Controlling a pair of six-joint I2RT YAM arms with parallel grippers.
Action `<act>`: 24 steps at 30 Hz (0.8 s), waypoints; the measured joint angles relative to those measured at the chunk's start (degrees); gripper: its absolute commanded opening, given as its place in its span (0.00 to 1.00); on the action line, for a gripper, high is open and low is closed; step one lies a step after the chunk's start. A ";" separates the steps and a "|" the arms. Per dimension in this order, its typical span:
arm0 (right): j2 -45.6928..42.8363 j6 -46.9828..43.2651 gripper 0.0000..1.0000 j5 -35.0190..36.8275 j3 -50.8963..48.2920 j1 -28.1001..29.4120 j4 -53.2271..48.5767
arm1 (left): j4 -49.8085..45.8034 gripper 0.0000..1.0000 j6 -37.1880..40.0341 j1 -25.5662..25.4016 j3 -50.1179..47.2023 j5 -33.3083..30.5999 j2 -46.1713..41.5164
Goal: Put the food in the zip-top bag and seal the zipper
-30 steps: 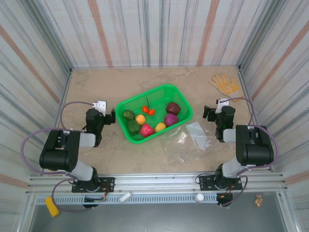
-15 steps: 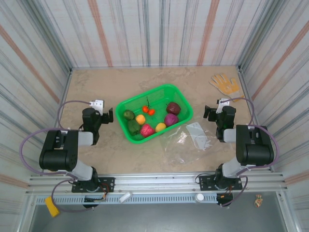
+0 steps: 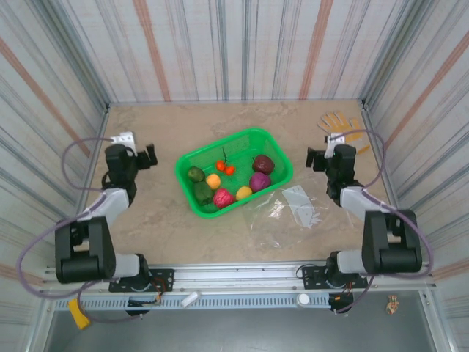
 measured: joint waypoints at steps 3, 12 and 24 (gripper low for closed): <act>-9.38 -0.22 0.99 1.51 7.41 3.34 -7.28 | -5.09 0.99 -1.33 -2.47 3.67 -2.40 -7.56; -23.76 5.44 0.99 1.31 25.03 26.51 -26.58 | -22.86 0.98 -11.02 -31.41 4.72 0.11 -37.73; -28.26 25.77 0.99 13.90 32.92 39.60 -66.16 | -74.53 0.99 -27.41 -53.07 18.78 -1.62 -49.37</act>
